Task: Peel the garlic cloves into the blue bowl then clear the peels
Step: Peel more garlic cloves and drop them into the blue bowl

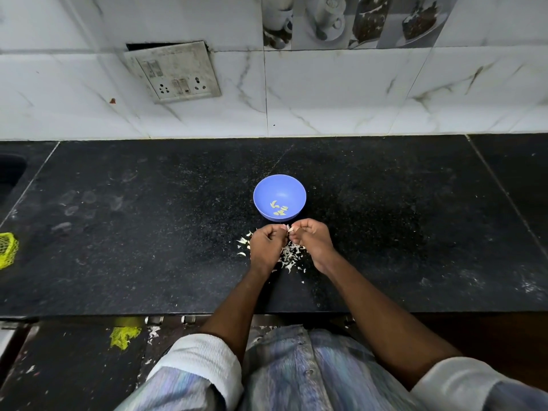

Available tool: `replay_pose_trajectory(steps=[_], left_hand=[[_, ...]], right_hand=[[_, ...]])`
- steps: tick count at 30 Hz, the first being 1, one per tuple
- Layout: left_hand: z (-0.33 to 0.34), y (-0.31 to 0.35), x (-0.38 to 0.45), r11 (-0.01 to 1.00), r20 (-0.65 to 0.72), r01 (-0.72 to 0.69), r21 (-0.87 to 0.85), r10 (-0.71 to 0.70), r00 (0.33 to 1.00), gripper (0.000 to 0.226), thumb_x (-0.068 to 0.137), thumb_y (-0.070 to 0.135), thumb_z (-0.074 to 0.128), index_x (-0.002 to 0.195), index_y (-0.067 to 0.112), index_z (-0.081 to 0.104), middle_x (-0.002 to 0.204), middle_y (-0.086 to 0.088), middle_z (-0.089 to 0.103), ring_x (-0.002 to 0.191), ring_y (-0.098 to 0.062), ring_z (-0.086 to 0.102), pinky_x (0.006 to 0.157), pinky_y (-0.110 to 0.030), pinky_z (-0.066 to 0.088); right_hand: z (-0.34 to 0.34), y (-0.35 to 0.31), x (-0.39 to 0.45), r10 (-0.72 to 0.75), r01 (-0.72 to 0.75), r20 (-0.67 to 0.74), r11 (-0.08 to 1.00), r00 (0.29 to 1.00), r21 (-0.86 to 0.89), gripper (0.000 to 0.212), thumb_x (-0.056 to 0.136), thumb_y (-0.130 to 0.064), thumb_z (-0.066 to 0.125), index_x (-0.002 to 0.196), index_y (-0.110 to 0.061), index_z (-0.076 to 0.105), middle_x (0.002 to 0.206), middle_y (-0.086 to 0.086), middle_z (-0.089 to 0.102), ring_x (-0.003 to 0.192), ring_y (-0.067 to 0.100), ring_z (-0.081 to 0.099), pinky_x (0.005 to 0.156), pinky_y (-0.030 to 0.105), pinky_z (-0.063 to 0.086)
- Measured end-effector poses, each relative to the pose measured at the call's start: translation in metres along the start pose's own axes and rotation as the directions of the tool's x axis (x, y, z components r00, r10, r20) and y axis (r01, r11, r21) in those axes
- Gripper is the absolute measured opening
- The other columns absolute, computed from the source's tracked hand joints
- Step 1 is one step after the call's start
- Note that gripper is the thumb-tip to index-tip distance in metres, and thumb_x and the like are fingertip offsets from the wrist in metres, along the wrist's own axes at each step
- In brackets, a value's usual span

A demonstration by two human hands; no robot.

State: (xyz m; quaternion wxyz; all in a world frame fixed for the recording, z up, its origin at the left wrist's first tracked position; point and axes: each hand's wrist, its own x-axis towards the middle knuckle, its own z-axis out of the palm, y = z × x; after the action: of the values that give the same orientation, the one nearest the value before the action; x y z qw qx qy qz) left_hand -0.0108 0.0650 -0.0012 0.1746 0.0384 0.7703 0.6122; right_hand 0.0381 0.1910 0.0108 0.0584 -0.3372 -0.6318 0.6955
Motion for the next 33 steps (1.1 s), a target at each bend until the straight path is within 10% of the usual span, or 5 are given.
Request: replay_pose_trajectory(steps=[13,19,23,30,33], left_hand=[[-0.007,-0.001,-0.004,0.981,-0.024,-0.125,0.146,0.130,0.991,0.006,0.085,0.015,0.086,0.085,0.017,0.081,0.074,0.007,0.077,0.068,-0.012,0.073,0.067,-0.023,0.059],[-0.001,-0.005,-0.004,0.979,0.079,0.193,-0.069,-0.187,0.979,0.008,0.092,0.007,0.076,0.090,0.005,0.083,0.082,-0.010,0.077,0.073,-0.023,0.062,0.070,-0.030,0.050],[-0.008,-0.001,-0.004,0.925,0.029,-0.158,0.347,0.157,0.987,0.018,0.087,0.001,0.076,0.082,0.019,0.076,0.082,0.007,0.074,0.074,-0.007,0.067,0.068,-0.022,0.053],[-0.014,0.001,-0.010,0.395,0.257,-0.548,0.737,0.586,0.768,0.027,0.069,-0.004,0.080,0.085,0.013,0.066,0.090,-0.002,0.065,0.081,-0.024,0.061,0.057,-0.033,0.043],[-0.015,-0.004,-0.005,0.533,0.183,-0.497,0.685,0.534,0.825,0.021,0.077,0.000,0.078,0.085,0.017,0.068,0.090,0.005,0.066,0.081,-0.018,0.062,0.059,-0.032,0.047]], right_hand=[[-0.008,0.000,-0.008,-0.006,0.000,0.125,0.999,0.992,0.050,0.013,0.094,-0.005,0.070,0.104,0.004,0.073,0.092,0.017,0.077,0.079,0.016,0.070,0.079,0.027,0.059],[-0.008,0.000,-0.013,-0.170,0.183,0.094,0.970,0.981,-0.159,0.016,0.091,0.004,0.069,0.084,-0.010,0.075,0.079,0.006,0.078,0.072,0.012,0.069,0.070,0.024,0.057],[-0.003,0.000,-0.016,-0.021,0.030,0.058,0.988,0.998,-0.155,0.018,0.091,0.008,0.060,0.085,-0.003,0.072,0.075,0.006,0.075,0.065,0.012,0.065,0.063,0.022,0.054],[0.003,-0.018,-0.009,0.507,-0.523,0.152,0.846,0.849,0.101,0.025,0.102,0.007,0.048,0.083,-0.002,0.060,0.076,0.006,0.059,0.069,0.014,0.060,0.061,0.019,0.049],[0.003,-0.018,-0.009,0.516,-0.540,0.168,0.826,0.840,0.163,0.024,0.104,0.004,0.047,0.086,-0.004,0.060,0.079,0.006,0.058,0.072,0.014,0.059,0.063,0.020,0.050]])
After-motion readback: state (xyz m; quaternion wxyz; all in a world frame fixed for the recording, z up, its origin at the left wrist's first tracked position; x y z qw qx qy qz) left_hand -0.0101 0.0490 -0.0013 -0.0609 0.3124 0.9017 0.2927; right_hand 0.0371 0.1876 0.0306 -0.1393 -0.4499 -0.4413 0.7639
